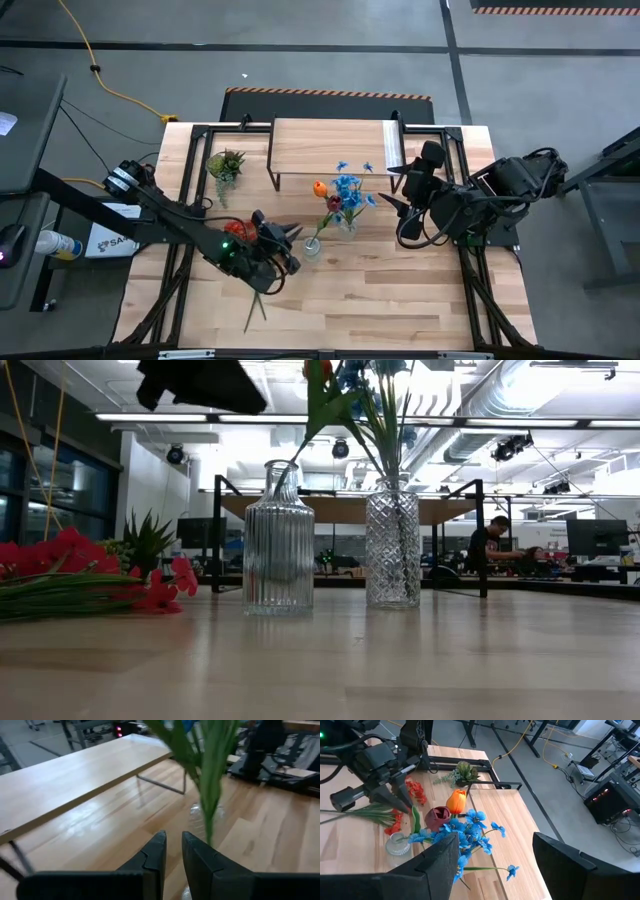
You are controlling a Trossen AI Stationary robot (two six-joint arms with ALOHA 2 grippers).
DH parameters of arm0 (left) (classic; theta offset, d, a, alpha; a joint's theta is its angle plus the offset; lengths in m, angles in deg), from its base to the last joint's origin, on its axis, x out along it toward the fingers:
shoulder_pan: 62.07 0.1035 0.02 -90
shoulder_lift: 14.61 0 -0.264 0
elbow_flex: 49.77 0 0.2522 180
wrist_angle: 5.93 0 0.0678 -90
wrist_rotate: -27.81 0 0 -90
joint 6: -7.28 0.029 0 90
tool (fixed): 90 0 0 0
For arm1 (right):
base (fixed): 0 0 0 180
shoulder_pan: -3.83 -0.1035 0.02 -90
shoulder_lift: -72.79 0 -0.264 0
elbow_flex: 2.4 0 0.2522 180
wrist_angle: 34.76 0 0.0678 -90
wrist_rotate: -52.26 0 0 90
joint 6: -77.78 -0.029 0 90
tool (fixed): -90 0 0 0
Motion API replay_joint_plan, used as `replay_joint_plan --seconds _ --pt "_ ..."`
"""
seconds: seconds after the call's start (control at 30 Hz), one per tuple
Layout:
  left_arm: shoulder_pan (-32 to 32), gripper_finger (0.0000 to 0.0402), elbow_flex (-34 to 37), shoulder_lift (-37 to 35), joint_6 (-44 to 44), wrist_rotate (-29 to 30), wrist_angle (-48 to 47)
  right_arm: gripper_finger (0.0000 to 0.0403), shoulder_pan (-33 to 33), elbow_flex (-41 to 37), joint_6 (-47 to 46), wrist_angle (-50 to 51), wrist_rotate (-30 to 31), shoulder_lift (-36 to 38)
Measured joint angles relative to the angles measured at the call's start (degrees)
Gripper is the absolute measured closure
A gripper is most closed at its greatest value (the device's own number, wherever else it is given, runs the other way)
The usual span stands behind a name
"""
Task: Pick and place flowers into a vace then onto a shelf
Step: Put the right orange flowers into the bottom transparent vase
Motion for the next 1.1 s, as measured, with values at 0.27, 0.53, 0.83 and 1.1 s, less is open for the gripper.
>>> replay_joint_plan --seconds 0.27,0.53,0.83,1.1 --pt "3.92 0.0304 0.00 -0.02 5.53 -6.66 7.11 0.0158 0.00 0.00 0.76 -0.01 -0.02 0.01" --pt "4.16 0.0304 0.00 -0.02 9.25 -9.02 9.74 0.0158 -0.01 0.00 0.76 -0.02 -1.09 0.00" --pt "2.50 0.0304 0.00 -0.02 11.00 -13.22 14.01 0.0158 -0.01 0.00 0.98 0.03 -1.08 0.01" --pt "2.35 0.0304 0.02 -0.02 10.95 -18.83 16.55 0.0158 -0.01 0.00 0.98 0.83 -1.08 0.02"
